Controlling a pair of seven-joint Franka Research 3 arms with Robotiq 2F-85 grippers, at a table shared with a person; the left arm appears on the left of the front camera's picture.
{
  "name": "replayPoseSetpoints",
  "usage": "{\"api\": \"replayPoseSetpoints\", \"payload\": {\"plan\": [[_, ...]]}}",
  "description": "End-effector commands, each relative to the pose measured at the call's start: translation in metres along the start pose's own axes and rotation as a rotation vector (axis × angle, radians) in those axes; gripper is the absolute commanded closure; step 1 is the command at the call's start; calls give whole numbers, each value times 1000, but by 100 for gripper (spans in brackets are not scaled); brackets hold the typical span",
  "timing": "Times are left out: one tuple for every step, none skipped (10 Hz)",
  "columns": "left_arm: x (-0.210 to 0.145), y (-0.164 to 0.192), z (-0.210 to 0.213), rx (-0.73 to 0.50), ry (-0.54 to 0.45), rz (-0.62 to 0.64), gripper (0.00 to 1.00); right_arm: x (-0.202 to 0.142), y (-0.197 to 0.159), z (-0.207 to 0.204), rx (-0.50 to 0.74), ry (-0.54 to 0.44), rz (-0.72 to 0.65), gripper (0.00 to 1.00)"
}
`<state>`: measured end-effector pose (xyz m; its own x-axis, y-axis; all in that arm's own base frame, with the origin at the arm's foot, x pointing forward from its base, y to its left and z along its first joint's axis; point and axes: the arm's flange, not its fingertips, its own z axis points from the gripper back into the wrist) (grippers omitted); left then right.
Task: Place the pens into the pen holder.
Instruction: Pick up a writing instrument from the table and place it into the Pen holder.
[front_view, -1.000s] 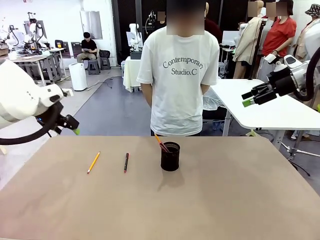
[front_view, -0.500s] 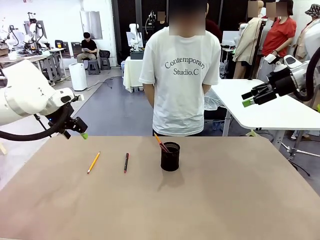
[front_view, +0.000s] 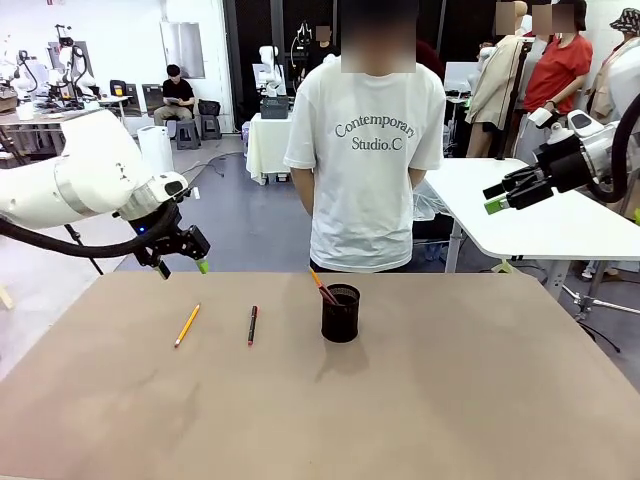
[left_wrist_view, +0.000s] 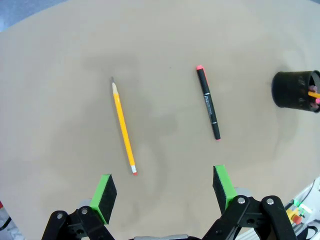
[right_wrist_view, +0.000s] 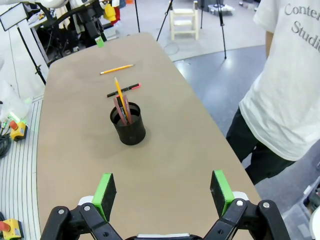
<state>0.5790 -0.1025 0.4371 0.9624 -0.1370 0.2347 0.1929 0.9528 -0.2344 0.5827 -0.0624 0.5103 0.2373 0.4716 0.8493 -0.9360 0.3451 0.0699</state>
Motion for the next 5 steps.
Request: {"api": "replayPoseSetpoints", "payload": {"plan": [[18,-10,0,23,1,-7,0,3,-1,-1,-3,1,3,0],[43,-35,-64,116,74,-38,0,3,-1,-1,-3,1,3,0],[45,-38,-71,165,70,-11,0,3,-1,-1,-3,1,3,0],[52,-44,-90,182,82,-39,0,3,-1,-1,-3,1,3,0],[57,-54,-105,200,116,-83,0,3,-1,-1,-3,1,3,0]]}}
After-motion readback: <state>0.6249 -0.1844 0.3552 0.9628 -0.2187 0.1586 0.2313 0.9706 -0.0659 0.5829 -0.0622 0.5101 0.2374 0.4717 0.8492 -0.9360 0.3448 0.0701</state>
